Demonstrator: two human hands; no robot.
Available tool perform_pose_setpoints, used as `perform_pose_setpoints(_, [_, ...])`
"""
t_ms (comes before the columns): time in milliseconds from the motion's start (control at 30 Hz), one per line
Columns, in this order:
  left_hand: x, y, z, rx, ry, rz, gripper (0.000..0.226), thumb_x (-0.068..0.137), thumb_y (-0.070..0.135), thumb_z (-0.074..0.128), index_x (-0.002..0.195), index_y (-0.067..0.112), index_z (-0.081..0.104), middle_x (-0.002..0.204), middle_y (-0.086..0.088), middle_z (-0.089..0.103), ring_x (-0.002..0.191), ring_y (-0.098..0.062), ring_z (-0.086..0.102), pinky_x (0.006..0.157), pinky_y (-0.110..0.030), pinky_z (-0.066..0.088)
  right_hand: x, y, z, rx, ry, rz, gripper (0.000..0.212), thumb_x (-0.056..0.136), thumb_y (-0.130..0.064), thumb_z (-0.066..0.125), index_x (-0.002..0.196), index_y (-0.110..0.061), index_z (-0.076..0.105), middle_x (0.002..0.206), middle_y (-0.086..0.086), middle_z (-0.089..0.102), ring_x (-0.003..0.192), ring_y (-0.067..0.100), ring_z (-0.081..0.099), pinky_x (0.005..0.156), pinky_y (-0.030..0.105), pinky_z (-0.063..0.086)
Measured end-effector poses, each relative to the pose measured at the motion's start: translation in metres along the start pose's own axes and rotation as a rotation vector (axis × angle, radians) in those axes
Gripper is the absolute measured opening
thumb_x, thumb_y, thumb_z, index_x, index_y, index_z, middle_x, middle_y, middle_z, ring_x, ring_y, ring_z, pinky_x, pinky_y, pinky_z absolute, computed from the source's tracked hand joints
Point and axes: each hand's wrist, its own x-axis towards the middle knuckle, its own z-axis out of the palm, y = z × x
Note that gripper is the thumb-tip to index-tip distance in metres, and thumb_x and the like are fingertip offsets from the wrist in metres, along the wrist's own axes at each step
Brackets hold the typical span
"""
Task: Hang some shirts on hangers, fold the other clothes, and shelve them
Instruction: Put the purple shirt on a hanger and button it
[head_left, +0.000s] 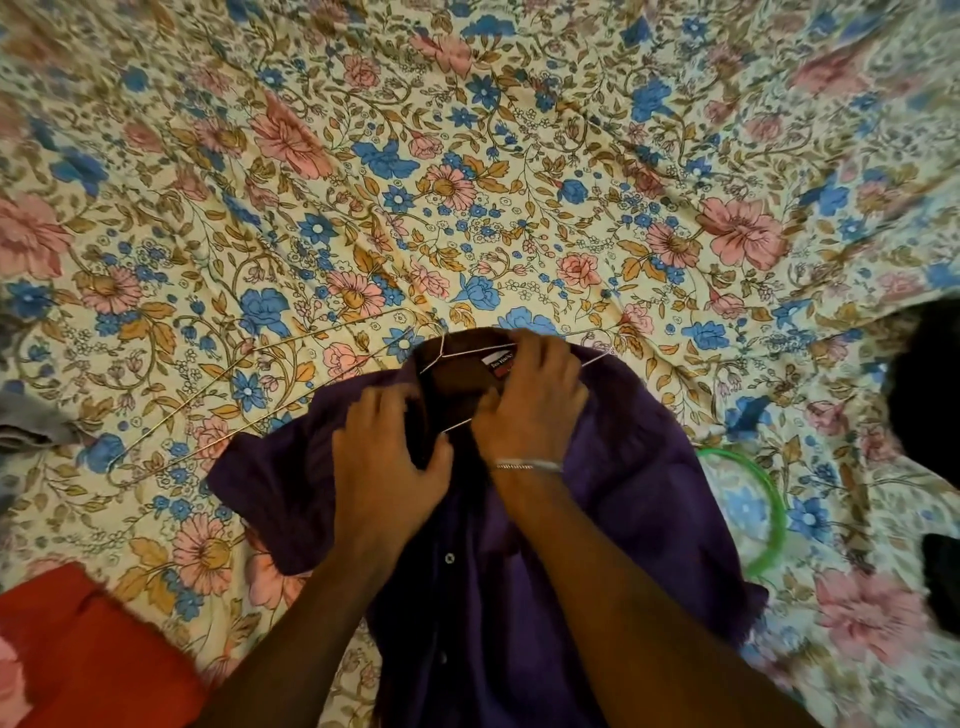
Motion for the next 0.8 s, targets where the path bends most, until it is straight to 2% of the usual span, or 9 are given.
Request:
perform_pose_setpoints(67, [0.009,0.014,0.002,-0.072,0.053,0.099,0.039,0.086,0.03,0.066,0.123,0.021,0.055,0.122,0.003,0.053,0.118,-0.014,0.047,0.095,-0.032,0.033,-0.015,0.027,0.001,0.015,-0.015,0.161,0.067,0.073,-0.043,0.078,0.125,-0.021,0.043,0.126,0.005,0.047,0.118,0.027,0.046,0.089,0.046,0.048])
perform_pose_setpoints(133, [0.022,0.031,0.009,-0.054,-0.033,0.231,0.034,0.092,0.024,0.063,0.125,0.022,0.058,0.126,0.006,0.054,0.119,-0.012,0.049,0.1,-0.031,0.037,-0.02,0.052,0.005,0.118,-0.091,0.253,0.065,0.075,-0.048,0.079,0.12,-0.021,0.041,0.119,0.004,0.055,0.112,0.026,0.053,0.08,0.043,0.052])
perform_pose_setpoints(300, [0.047,0.054,0.045,0.244,-0.394,0.384,0.039,0.098,0.021,0.058,0.137,0.025,0.054,0.13,0.001,0.059,0.123,-0.022,0.054,0.103,-0.041,0.044,-0.01,0.085,-0.003,0.222,-0.156,0.226,0.055,0.081,-0.028,0.077,0.123,-0.021,0.042,0.09,-0.004,0.064,0.088,0.023,0.066,0.067,0.033,0.049])
perform_pose_setpoints(367, [0.048,0.052,0.047,0.386,-0.433,0.43,0.034,0.098,0.014,0.055,0.129,0.025,0.059,0.123,-0.001,0.061,0.116,-0.025,0.058,0.099,-0.04,0.043,-0.006,0.085,-0.006,0.235,-0.162,0.246,0.058,0.08,-0.029,0.077,0.125,-0.021,0.041,0.092,-0.003,0.066,0.087,0.024,0.067,0.07,0.036,0.053])
perform_pose_setpoints(467, [0.049,0.035,0.041,0.401,-0.465,0.411,0.032,0.097,0.01,0.052,0.12,0.028,0.065,0.115,-0.001,0.062,0.102,-0.027,0.063,0.087,-0.036,0.046,-0.005,0.085,-0.006,0.279,-0.207,0.27,0.059,0.078,-0.03,0.078,0.123,-0.022,0.04,0.091,-0.004,0.067,0.085,0.022,0.067,0.072,0.04,0.056])
perform_pose_setpoints(533, [0.048,0.022,0.038,0.369,-0.496,0.404,0.027,0.1,0.015,0.051,0.119,0.029,0.065,0.115,0.002,0.061,0.098,-0.026,0.063,0.08,-0.033,0.041,-0.003,0.088,-0.008,0.387,-0.189,0.292,0.051,0.079,-0.021,0.077,0.117,-0.02,0.043,0.078,-0.007,0.064,0.074,0.018,0.065,0.068,0.038,0.054])
perform_pose_setpoints(633, [0.046,0.001,0.034,0.293,-0.518,0.508,0.028,0.105,0.034,0.04,0.109,0.026,0.066,0.105,0.002,0.067,0.092,-0.025,0.065,0.078,-0.035,0.04,0.004,0.099,-0.019,0.462,-0.058,0.336,0.039,0.082,-0.007,0.068,0.11,-0.012,0.043,0.068,-0.008,0.056,0.064,0.018,0.055,0.063,0.03,0.04])
perform_pose_setpoints(700, [0.043,-0.015,0.032,0.245,-0.498,0.579,0.04,0.1,0.04,0.033,0.1,0.024,0.069,0.091,0.003,0.069,0.083,-0.024,0.068,0.075,-0.038,0.046,0.009,0.11,-0.027,0.472,0.012,0.331,0.036,0.083,-0.003,0.066,0.11,-0.01,0.043,0.067,-0.007,0.054,0.064,0.021,0.055,0.063,0.033,0.041])
perform_pose_setpoints(800, [0.038,-0.029,0.032,0.243,-0.468,0.655,0.037,0.098,0.039,0.036,0.091,0.025,0.069,0.081,0.008,0.062,0.072,-0.017,0.065,0.072,-0.034,0.045,0.011,0.12,-0.036,0.496,0.014,0.315,0.034,0.083,0.001,0.061,0.109,-0.011,0.043,0.066,-0.006,0.051,0.062,0.014,0.054,0.061,0.034,0.044])
